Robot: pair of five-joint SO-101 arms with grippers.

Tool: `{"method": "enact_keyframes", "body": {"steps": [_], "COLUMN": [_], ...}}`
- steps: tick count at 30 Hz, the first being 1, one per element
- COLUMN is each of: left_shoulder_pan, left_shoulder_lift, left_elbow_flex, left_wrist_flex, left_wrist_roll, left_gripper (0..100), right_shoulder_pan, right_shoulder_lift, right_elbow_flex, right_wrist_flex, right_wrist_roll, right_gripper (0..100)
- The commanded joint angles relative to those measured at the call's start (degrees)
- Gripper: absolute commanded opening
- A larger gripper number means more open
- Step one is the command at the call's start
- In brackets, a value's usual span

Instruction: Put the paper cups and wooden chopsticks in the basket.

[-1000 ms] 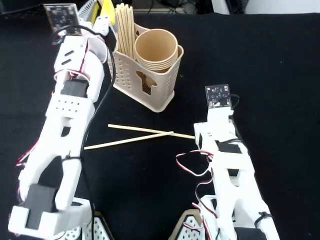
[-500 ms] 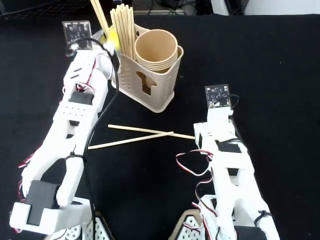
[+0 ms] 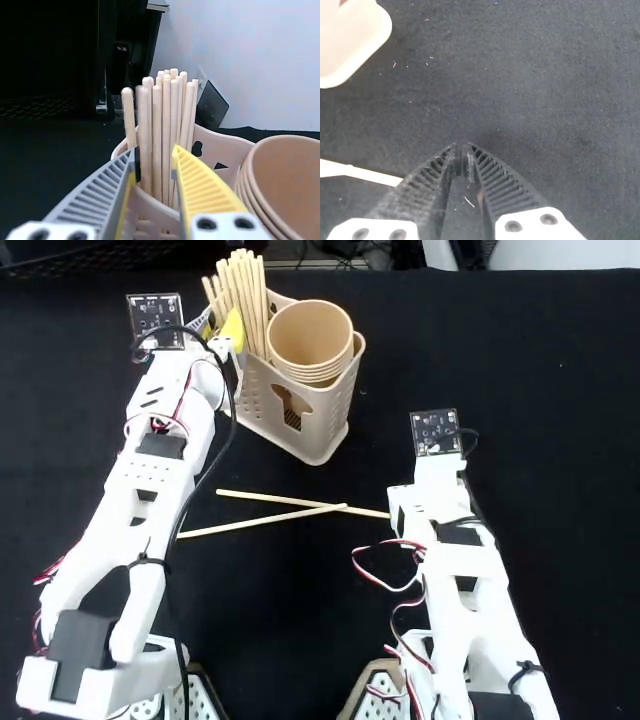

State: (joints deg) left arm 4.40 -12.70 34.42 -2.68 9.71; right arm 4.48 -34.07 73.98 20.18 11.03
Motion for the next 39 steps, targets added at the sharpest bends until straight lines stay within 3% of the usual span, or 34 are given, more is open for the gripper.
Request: {"method": "enact_keyframes", "body": {"steps": [1,14,17,20,24,28,33,36,39], "left_shoulder_pan": [0.4,-2.1,-4.1,-4.6,-4.0,-2.2,0.9,2.3,2.2], "left_shoulder_lift": [-1.7,-18.6,-24.3,-28.9,-31.8,-29.0,-21.7,-16.8,-12.3], "left_elbow_flex": [-3.1,-3.7,-3.1,-3.6,-3.1,0.9,9.8,12.6,13.2], "left_wrist_flex": [4.7,11.6,20.8,37.3,58.3,67.4,69.2,66.5,58.8], "left_wrist_roll": [0.4,0.2,0.1,-0.7,-12.2,-27.0,-44.7,-46.3,-46.5], "left_gripper": [13,13,14,14,14,14,20,29,28], "right_shoulder_pan": [0.3,0.3,0.3,0.3,0.3,0.3,0.3,0.3,0.3], "right_shoulder_lift": [0.0,0.0,0.0,0.0,0.0,0.0,0.0,0.0,0.0], "right_elbow_flex": [0.0,0.0,0.0,0.3,0.3,0.3,0.3,0.4,0.7], "right_wrist_flex": [-1.4,-1.4,-1.4,-1.4,-1.4,-1.4,-1.4,-1.4,-1.4], "right_wrist_roll": [0.5,0.5,0.5,0.5,0.5,0.5,0.5,0.5,0.5], "right_gripper": [3.9,3.9,3.9,3.9,3.9,3.9,3.9,3.9,3.9]}}
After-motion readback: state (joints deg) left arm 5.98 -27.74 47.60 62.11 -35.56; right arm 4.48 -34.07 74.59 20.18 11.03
